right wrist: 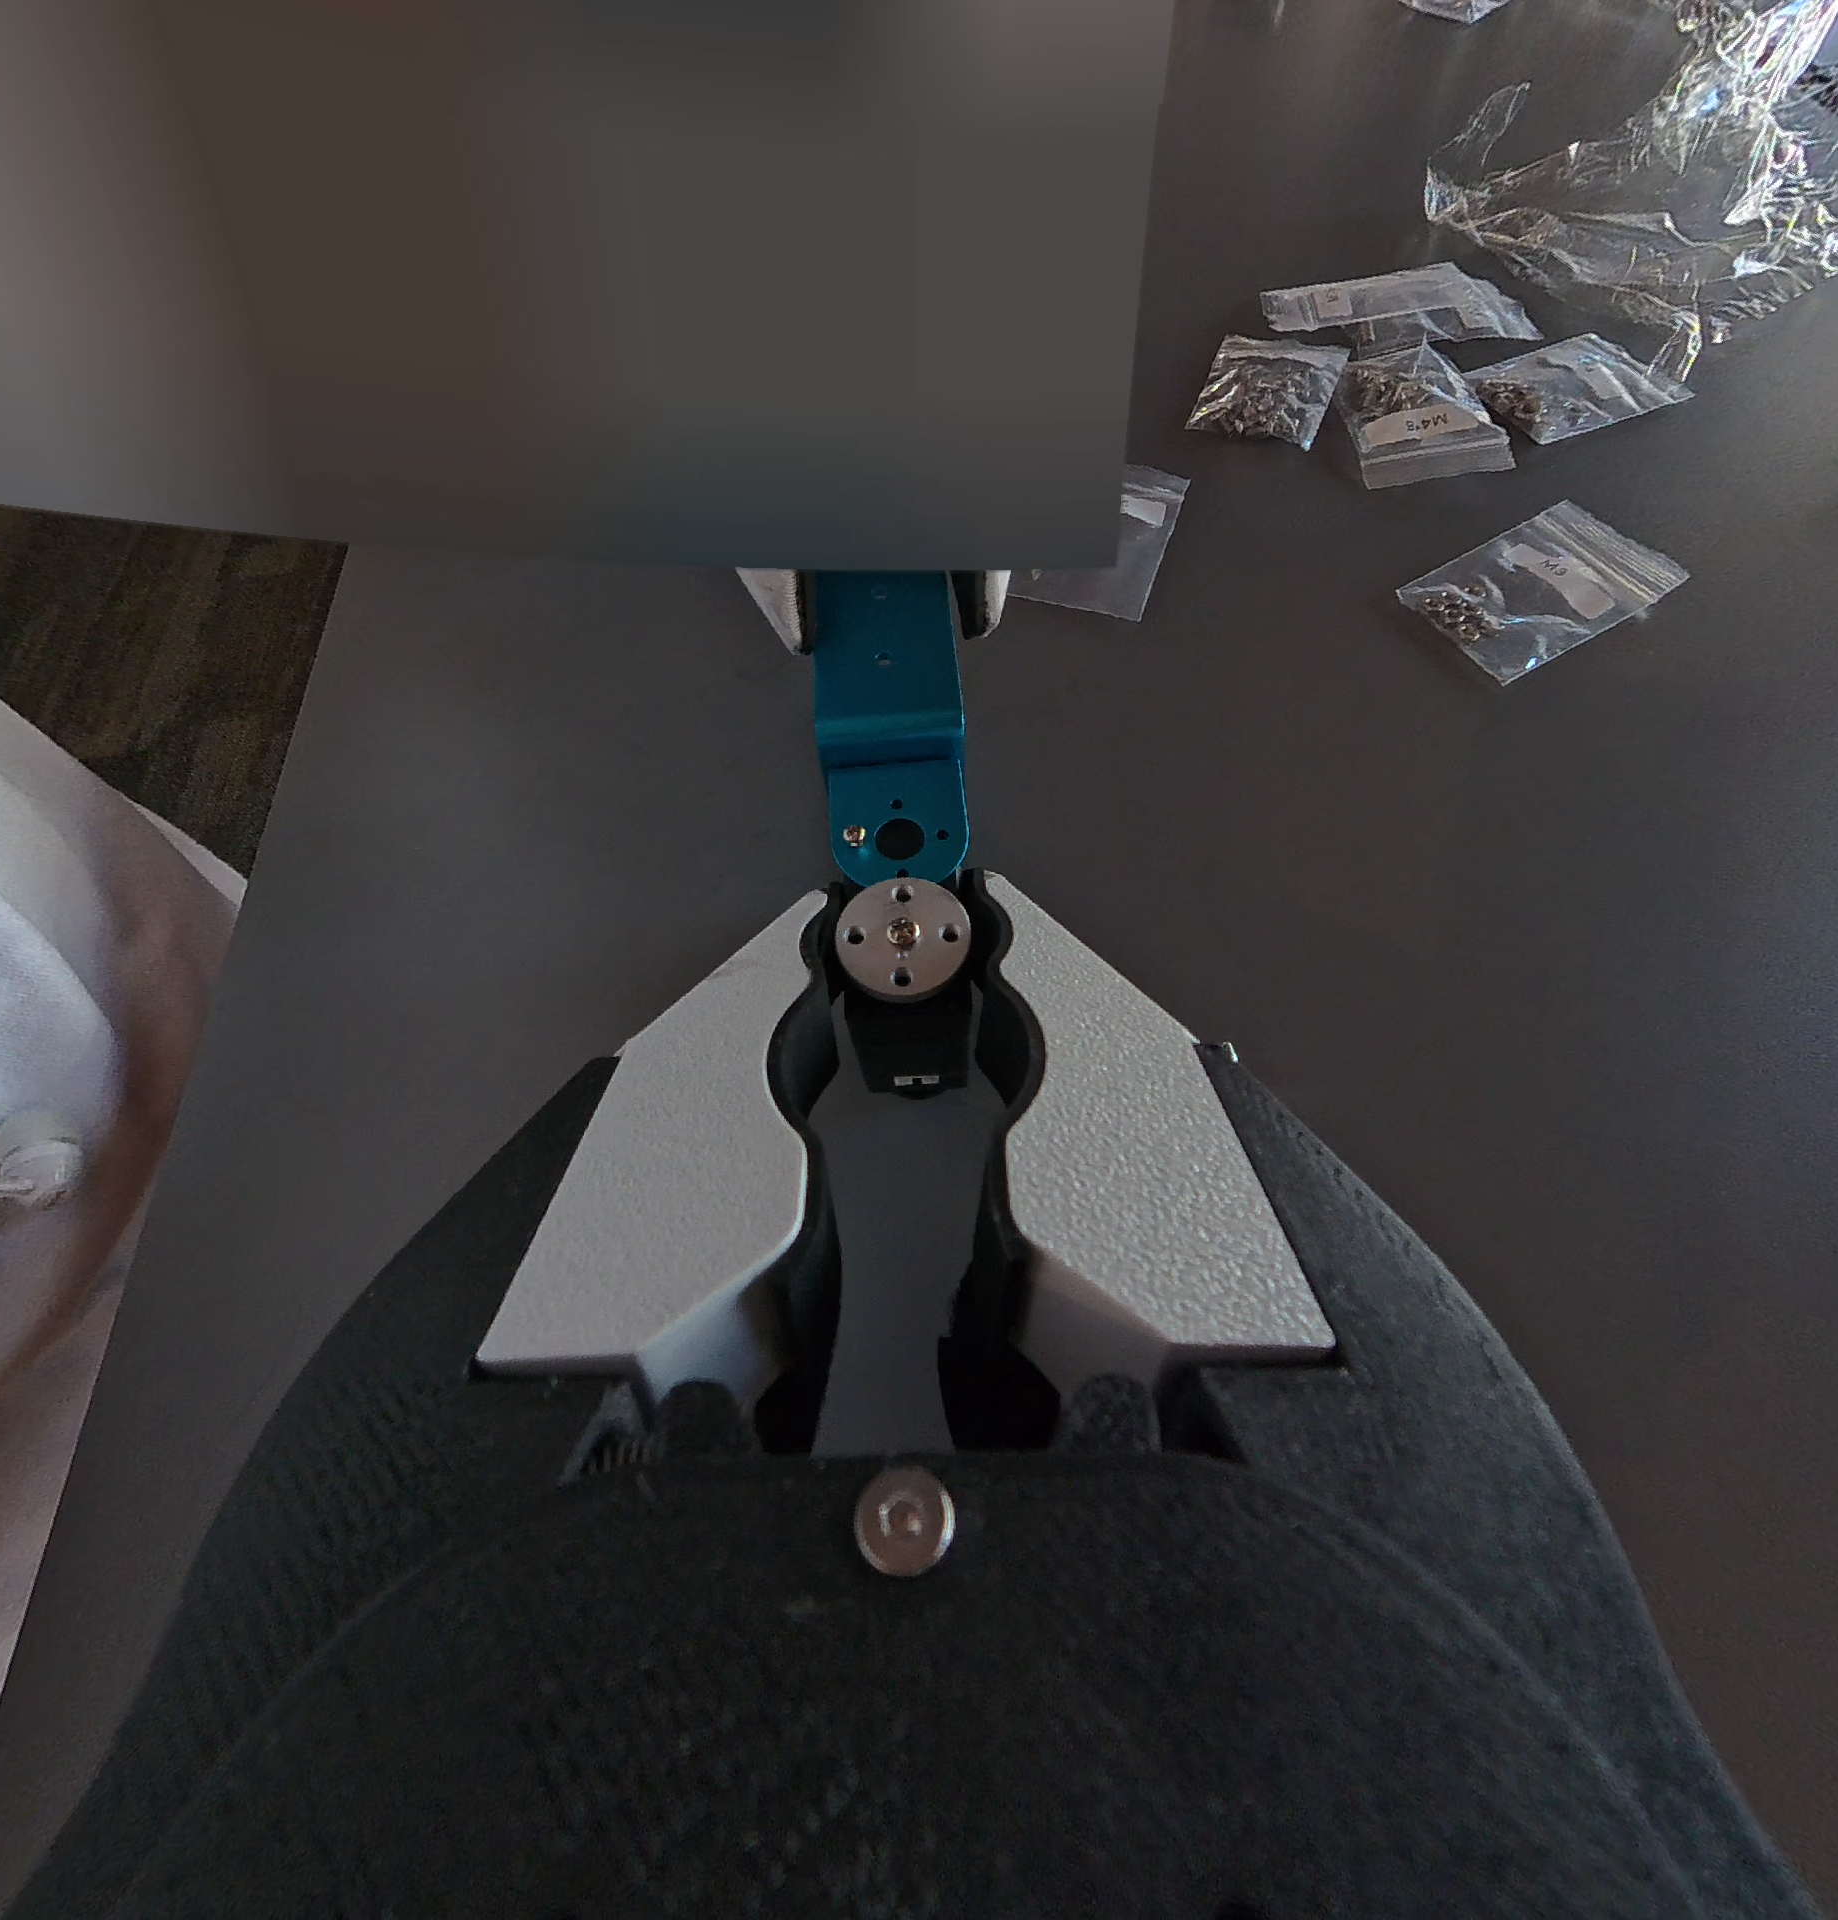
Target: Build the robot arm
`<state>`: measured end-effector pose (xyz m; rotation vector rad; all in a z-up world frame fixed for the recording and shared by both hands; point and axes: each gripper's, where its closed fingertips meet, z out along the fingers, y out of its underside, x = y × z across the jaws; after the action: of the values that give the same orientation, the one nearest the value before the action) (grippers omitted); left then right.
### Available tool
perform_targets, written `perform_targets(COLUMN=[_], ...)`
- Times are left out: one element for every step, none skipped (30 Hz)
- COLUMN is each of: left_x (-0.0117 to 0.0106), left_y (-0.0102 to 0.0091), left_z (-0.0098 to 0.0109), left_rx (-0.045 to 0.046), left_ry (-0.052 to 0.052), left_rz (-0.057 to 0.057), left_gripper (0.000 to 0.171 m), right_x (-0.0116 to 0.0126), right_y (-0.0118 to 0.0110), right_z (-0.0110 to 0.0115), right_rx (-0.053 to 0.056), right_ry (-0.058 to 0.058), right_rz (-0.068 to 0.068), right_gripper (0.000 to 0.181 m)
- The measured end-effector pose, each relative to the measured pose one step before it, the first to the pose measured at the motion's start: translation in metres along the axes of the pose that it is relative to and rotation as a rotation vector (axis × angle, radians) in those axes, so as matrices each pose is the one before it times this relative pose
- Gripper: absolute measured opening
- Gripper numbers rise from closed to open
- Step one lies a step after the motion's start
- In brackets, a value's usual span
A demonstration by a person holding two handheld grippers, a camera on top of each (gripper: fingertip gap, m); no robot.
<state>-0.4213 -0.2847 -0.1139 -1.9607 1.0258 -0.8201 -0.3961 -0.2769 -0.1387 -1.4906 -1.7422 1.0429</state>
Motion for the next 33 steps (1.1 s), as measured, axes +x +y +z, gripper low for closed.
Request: perform_targets(left_x=[-0.00001,0.00005,-0.00003,-0.00008,-0.00010,-0.00008,-0.00018,-0.00001,-0.00005,-0.00014,-0.00010,-0.00008,-0.00020,0.00004,-0.00008,-0.00008,0.00008,0.00000,-0.00001,-0.00010,-0.00004,0.00013,0.00001,0.00003,0.00015,0.00002,0.00009,0.00006,0.00017,0.00021,0.00039,0.00099,0.00104], left_y=[-0.00003,-0.00003,0.00004,-0.00002,0.00009,0.00004,-0.00017,-0.00002,-0.00002,-0.00010,-0.00002,-0.00012,-0.00010,-0.00010,-0.00006,-0.00002,-0.00007,0.00005,-0.00009,-0.00001,-0.00005,-0.00009,-0.00009,-0.00013,-0.00011,-0.00004,-0.00007,-0.00022,-0.00030,-0.00060,-0.00129,-0.00183,-0.00202], left_z=[0.00002,-0.00005,0.00001,0.00007,0.00000,0.00000,0.00007,0.00008,-0.00004,0.00008,0.00010,0.00002,0.00010,0.00002,0.00006,-0.00002,0.00010,-0.00007,0.00004,-0.00008,0.00003,-0.00011,-0.00010,0.00000,-0.00013,-0.00010,-0.00002,-0.00010,-0.00027,-0.00049,-0.00081,-0.00113,-0.00125], left_rx=[-0.00091,-0.00094,-0.00084,-0.00127,-0.00116,-0.00027,0.00038,0.00020,0.00014,-0.00014,-0.00037,0.00058,0.00100,0.00012,-0.00043,-0.00042,0.00022,0.00081,0.00095,0.00115,0.00205,0.00228,0.00199,0.00145,0.00123,0.00049,0.00045,0.00117,0.00309,0.00586,0.01045,0.01403,0.01519], left_ry=[0.0027,0.0020,0.0018,0.0021,0.0027,0.0019,0.0007,0.0015,0.0006,0.0002,0.0011,0.0005,0.0000,0.0017,0.0013,0.0010,0.0004,-0.0012,-0.0009,-0.0001,0.0003,0.0015,0.0013,0.0017,0.0017,0.0010,0.0009,0.0008,0.0014,0.0019,0.0038,0.0086,0.0096], left_rz=[-0.0013,0.0012,0.0014,-0.0009,-0.0022,-0.0016,-0.0015,-0.0015,-0.0001,-0.0013,-0.0034,-0.0010,-0.0004,-0.0015,0.0001,-0.0013,0.0002,0.0026,-0.0003,-0.0023,-0.0027,-0.0019,-0.0018,-0.0029,-0.0020,-0.0007,-0.0013,-0.0014,-0.0014,-0.0019,-0.0036,-0.0070,-0.0100], left_gripper=[0.031,0.031,0.031,0.031,0.031,0.031,0.031,0.031,0.031,0.031,0.031,0.031,0.031,0.031,0.031,0.031,0.031,0.031,0.031,0.031,0.032,0.031,0.031,0.031,0.031,0.031,0.031,0.031,0.031,0.031,0.032,0.032,0.032], right_x=[-0.00010,-0.00005,-0.00011,-0.00007,-0.00008,0.00000,-0.00005,0.00004,-0.00004,-0.00003,-0.00005,-0.00009,-0.00022,0.00001,-0.00006,-0.00007,-0.00003,0.00001,0.00012,0.00007,0.00014,0.00008,0.00003,0.00009,0.00003,0.00006,-0.00005,0.00000,0.00002,0.00016,0.00029,0.00002,0.00009], right_y=[0.00005,0.00000,0.00000,0.00001,0.00000,0.00001,0.00000,0.00001,0.00000,-0.00004,0.00000,0.00000,-0.00001,0.00000,0.00000,0.00005,-0.00005,0.00000,0.00000,0.00007,0.00002,0.00002,-0.00003,0.00002,0.00010,0.00001,-0.00001,-0.00010,0.00004,0.00000,0.00012,0.00001,0.00004], right_z=[-0.00007,0.00000,0.00001,-0.00001,0.00000,0.00000,0.00002,-0.00002,0.00002,-0.00013,0.00000,0.00002,0.00003,0.00000,0.00000,-0.00008,0.00009,0.00000,0.00000,0.00010,0.00002,-0.00003,0.00006,-0.00001,0.00006,0.00000,0.00003,0.00000,-0.00004,0.00004,0.00006,0.00005,0.00002], right_rx=[0.0000,0.0000,0.0000,-0.0001,0.0000,-0.0001,0.0000,0.0000,0.0000,0.0000,0.0000,0.0000,0.0000,0.0000,0.0000,0.0000,0.0000,0.0000,0.0000,0.0000,-0.0002,-0.0001,-0.0001,-0.0001,-0.0001,0.0000,0.0000,0.0000,0.0000,-0.0002,-0.0003,-0.0002,-0.0004], right_ry=[-0.0002,-0.0003,-0.0004,-0.0007,-0.0004,-0.0001,0.0002,-0.0002,0.0003,-0.0001,-0.0004,-0.0004,-0.0007,0.0000,-0.0004,-0.0003,-0.0002,0.0001,0.0006,0.0019,0.0018,0.0002,-0.0002,0.0006,0.0007,0.0003,0.0006,0.0013,0.0015,0.0026,0.0029,0.0021,0.0019], right_rz=[-0.0006,0.0000,-0.0007,-0.0003,0.0002,-0.0002,-0.0003,0.0004,-0.0003,-0.0001,0.0000,-0.0009,-0.0012,-0.0001,0.0000,0.0000,0.0003,0.0000,-0.0004,-0.0013,-0.0012,0.0007,0.0009,-0.0001,-0.0004,-0.0002,-0.0009,-0.0018,-0.0017,-0.0014,-0.0010,-0.0018,-0.0016], right_gripper=[0.022,0.022,0.022,0.022,0.022,0.022,0.022,0.022,0.022,0.022,0.022,0.022,0.022,0.022,0.022,0.022,0.022,0.022,0.022,0.022,0.022,0.023,0.023,0.023,0.023,0.023,0.023,0.022,0.022,0.023,0.022,0.022,0.023])
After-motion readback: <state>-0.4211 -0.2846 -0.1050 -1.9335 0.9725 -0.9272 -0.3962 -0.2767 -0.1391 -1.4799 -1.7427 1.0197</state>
